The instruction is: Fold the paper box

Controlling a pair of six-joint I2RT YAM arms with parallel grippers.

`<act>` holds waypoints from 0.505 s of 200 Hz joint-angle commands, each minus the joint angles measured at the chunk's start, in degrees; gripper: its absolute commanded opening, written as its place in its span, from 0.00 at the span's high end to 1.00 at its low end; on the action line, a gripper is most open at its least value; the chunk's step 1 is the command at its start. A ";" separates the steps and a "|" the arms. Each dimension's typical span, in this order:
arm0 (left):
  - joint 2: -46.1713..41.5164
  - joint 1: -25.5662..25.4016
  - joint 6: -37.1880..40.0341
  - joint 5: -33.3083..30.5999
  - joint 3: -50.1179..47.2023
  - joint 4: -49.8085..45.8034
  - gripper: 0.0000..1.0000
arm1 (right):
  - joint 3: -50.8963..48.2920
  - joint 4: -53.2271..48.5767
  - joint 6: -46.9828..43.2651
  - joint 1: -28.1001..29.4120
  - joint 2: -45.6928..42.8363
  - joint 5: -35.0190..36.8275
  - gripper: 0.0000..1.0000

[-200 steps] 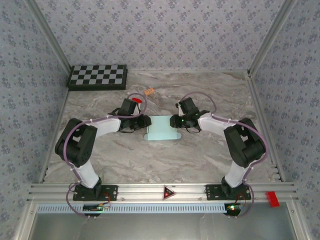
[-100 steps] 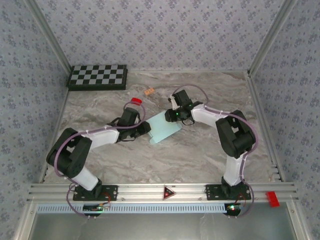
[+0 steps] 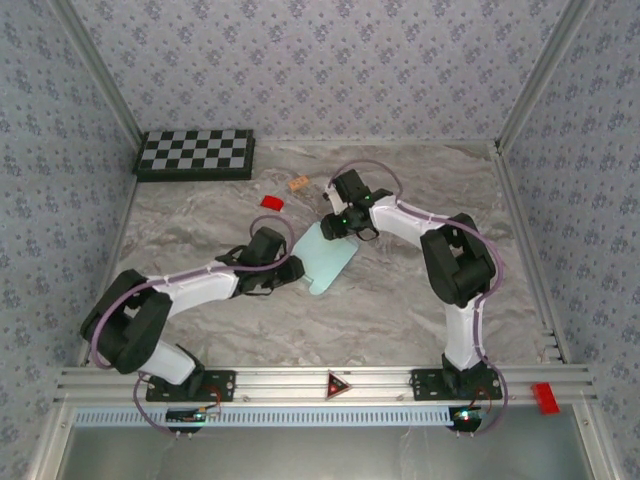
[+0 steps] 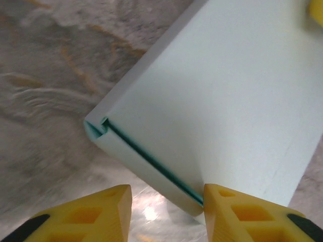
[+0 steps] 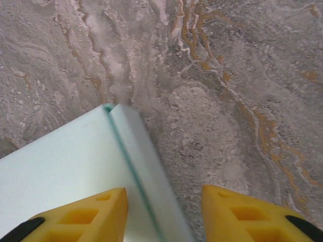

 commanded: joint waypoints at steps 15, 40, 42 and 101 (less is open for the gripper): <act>-5.59 -0.19 6.35 -9.97 4.39 -14.50 0.52 | 0.86 -3.65 -0.31 -2.24 -3.76 0.76 0.54; -6.87 0.67 11.61 -12.38 7.20 -16.70 0.45 | -3.60 -1.44 1.73 -4.02 -8.09 0.57 0.53; -6.83 0.80 12.21 -12.27 7.42 -16.57 0.45 | -4.07 -1.32 1.91 -4.07 -8.49 0.63 0.53; -1.79 7.80 26.08 -2.59 14.32 -14.71 0.37 | -21.63 3.93 7.87 -5.50 -21.95 3.20 0.53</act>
